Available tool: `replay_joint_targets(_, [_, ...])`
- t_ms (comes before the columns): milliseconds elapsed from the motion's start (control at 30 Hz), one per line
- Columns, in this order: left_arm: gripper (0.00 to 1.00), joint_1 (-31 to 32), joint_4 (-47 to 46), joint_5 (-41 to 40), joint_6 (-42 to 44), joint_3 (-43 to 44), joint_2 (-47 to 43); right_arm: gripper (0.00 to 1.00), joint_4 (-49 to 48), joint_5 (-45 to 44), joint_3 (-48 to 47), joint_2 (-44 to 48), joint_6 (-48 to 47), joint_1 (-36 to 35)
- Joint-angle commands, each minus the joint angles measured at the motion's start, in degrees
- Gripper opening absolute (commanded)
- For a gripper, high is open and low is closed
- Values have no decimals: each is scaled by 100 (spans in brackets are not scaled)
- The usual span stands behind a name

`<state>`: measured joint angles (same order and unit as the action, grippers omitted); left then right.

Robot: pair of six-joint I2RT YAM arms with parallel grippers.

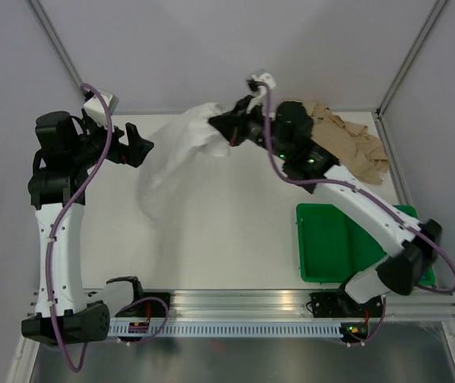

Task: Roll the t-shirts
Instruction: Flatten the tshirt

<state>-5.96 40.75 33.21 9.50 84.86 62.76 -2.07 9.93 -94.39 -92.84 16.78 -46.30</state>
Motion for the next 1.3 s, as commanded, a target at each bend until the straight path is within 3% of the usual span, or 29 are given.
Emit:
replay_joint_targets(0, [100,7,346,124,122,13,289,0,-173,-17,1499,1553,256,840])
replay_joint_targets(133, [100,24,319,107,237,-311,499,0,189,-552,2870,2077,81,1553])
replay_joint_targets(200, [100,24,319,-25,281,-417,588,48,774,-702,2979,1807,-103,1677])
replay_joint_targets(267, [100,24,319,-235,386,-601,641,88,1171,-1332,2814,1455,-253,1888])
replay_joint_targets(333, [100,16,319,-358,474,-812,650,93,1673,-1808,2428,875,-350,2037])
replay_joint_targets(400, [100,24,311,-447,527,-962,667,92,2041,-2292,2180,479,-307,2064])
replay_joint_targets(500, [100,16,275,-684,632,-1269,763,84,1756,-1944,2117,363,-113,1977])
replay_joint_targets(667, [100,7,188,-1009,580,-1595,1071,83,1411,-2523,1960,-137,-368,695])
replay_joint_targets(800, [100,7,91,-1115,492,-1709,1221,83,1348,-1724,1153,-1445,-263,228])
replay_joint_targets(1000, [100,-90,-50,-1387,588,-1982,1063,84,1674,-1643,-315,-3054,-149,-326])
replay_joint_targets(1200, [100,-116,-85,-1379,632,-2096,993,73,2026,-2443,-1151,-3846,151,-379])
replay_joint_targets(1267, [100,-116,-111,-1370,641,-2114,975,56,2113,-2383,-1196,-3996,151,-388])
